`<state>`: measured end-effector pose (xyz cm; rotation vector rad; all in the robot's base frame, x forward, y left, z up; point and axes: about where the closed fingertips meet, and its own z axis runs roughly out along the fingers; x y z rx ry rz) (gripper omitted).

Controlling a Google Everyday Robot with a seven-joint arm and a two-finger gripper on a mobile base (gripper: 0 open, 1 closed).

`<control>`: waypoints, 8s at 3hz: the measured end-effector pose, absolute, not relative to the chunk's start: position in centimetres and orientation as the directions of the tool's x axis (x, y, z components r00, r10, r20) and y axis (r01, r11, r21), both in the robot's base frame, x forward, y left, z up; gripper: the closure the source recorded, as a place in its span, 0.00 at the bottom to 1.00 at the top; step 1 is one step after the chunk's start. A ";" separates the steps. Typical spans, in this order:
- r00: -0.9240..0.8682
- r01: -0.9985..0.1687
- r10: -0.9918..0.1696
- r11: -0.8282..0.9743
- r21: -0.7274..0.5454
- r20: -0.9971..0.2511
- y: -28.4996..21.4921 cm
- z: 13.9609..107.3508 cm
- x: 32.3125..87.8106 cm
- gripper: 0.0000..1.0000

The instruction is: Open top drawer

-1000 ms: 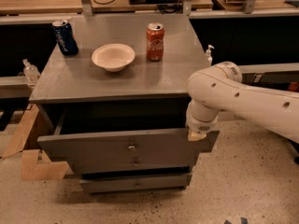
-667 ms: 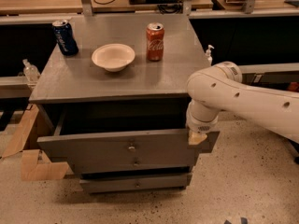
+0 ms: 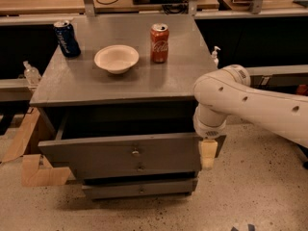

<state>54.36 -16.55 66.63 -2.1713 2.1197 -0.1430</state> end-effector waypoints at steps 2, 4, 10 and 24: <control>0.033 -0.992 -0.999 -0.029 -0.121 -0.028 -16.2 65.4 54.5 0.04; 0.014 -0.999 -0.998 -0.012 -0.032 -0.065 -14.9 62.9 51.6 0.46; -0.034 -0.999 -0.999 0.035 0.025 0.020 -13.7 65.9 47.0 1.00; 0.179 -0.977 -0.968 -0.155 -0.144 -0.176 -13.6 64.1 48.4 1.00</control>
Offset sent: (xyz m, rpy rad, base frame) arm 0.0046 0.0084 -0.0273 0.0556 0.0409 0.0207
